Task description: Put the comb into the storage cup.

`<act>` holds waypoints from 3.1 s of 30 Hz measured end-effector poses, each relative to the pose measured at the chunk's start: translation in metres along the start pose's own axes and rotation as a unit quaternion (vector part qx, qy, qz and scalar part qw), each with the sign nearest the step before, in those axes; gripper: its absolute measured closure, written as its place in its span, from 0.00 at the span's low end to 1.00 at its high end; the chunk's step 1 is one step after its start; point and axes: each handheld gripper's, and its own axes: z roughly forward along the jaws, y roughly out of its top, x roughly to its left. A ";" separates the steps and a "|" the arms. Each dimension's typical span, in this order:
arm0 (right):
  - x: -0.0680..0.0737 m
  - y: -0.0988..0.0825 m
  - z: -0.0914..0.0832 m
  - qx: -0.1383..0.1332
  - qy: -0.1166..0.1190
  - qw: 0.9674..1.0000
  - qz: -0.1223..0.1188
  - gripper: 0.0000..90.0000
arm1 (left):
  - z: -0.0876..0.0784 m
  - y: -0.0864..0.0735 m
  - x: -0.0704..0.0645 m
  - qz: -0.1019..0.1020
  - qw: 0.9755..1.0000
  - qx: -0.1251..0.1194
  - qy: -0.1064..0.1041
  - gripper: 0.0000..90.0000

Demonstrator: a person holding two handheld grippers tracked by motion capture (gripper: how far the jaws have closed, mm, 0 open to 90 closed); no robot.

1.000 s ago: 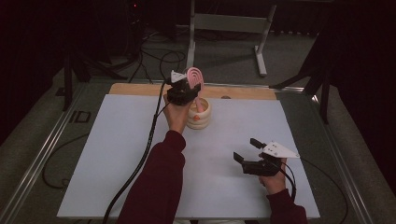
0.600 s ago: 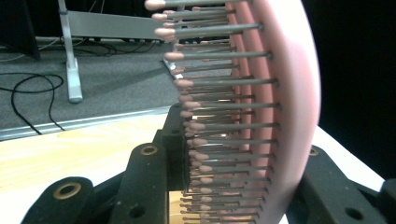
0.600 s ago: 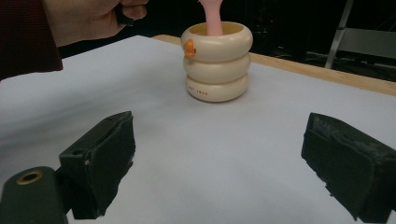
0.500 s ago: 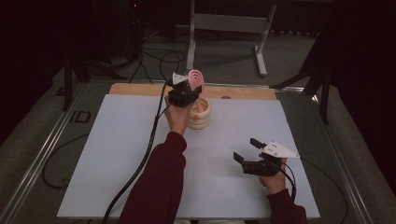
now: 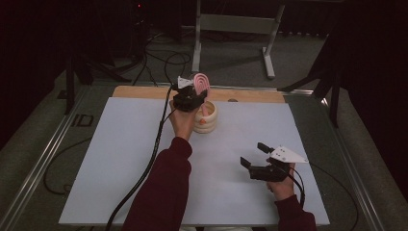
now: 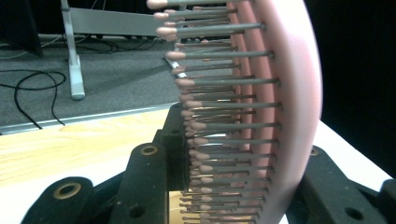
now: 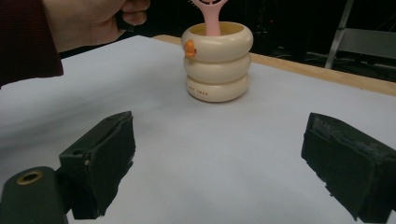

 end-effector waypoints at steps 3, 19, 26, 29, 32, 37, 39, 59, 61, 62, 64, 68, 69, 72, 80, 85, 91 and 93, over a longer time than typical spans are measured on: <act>0.000 0.000 0.000 0.000 0.000 1.000 0.000 0.11 | 0.001 -0.002 0.000 -0.002 1.000 0.001 -0.001 0.71; 0.001 0.000 0.000 0.002 0.000 1.000 0.000 0.11 | 0.003 -0.015 0.006 -0.024 1.000 0.001 -0.005 0.71; 0.001 0.000 0.000 0.000 0.000 1.000 0.001 0.11 | 0.004 -0.016 0.005 -0.026 1.000 0.001 -0.010 0.71; 0.001 0.000 0.001 0.000 0.000 1.000 0.000 0.11 | 0.004 -0.017 0.006 -0.030 0.999 0.002 -0.010 0.71; 0.001 0.000 0.000 0.000 0.000 1.000 0.001 0.11 | 0.004 -0.018 0.008 -0.035 0.999 0.003 -0.012 0.71; 0.001 0.000 0.001 0.001 0.000 1.000 0.000 0.11 | 0.004 -0.018 0.009 -0.038 0.999 0.004 -0.016 0.71; 0.001 0.000 0.001 0.000 0.000 1.000 0.001 0.11 | 0.004 -0.018 0.010 -0.039 0.999 0.004 -0.017 0.71; 0.001 0.000 0.001 0.001 0.000 1.000 0.001 0.11 | 0.002 -0.016 0.020 -0.032 0.999 0.022 -0.008 0.70; 0.001 0.000 0.001 0.001 0.000 1.000 -0.001 0.11 | 0.002 -0.016 0.021 -0.031 0.999 0.024 -0.006 0.69; 0.001 0.000 0.001 0.001 0.000 1.000 0.000 0.11 | 0.002 -0.016 0.022 -0.030 0.999 0.025 -0.006 0.69; 0.001 0.000 0.002 0.001 0.000 1.000 -0.001 0.11 | 0.002 -0.016 0.022 -0.026 0.999 0.028 -0.005 0.69; 0.001 0.000 0.002 0.002 0.000 1.000 -0.001 0.11 | 0.002 -0.016 0.024 -0.022 0.999 0.033 0.004 0.67; 0.001 0.000 0.002 0.001 0.000 1.000 0.000 0.11 | 0.002 -0.016 0.024 -0.022 0.999 0.033 0.004 0.66; 0.001 0.000 0.001 0.001 0.000 1.000 0.000 0.11 | 0.001 -0.017 0.025 -0.022 0.999 0.035 0.007 0.65; 0.001 0.000 0.001 0.001 0.000 1.000 -0.002 0.11 | 0.002 -0.018 0.027 -0.031 0.999 0.041 0.006 0.51; 0.001 0.000 0.002 0.001 0.001 1.000 -0.003 0.11 | 0.001 -0.019 0.029 -0.028 0.999 0.042 0.016 0.38; 0.002 0.000 0.002 0.002 0.001 1.000 -0.003 0.11 | -0.001 -0.018 0.029 -0.028 0.998 0.047 0.024 0.17; 0.002 0.000 0.002 0.003 0.001 1.000 -0.003 0.11 | -0.003 -0.017 0.030 -0.027 0.998 0.045 0.025 0.16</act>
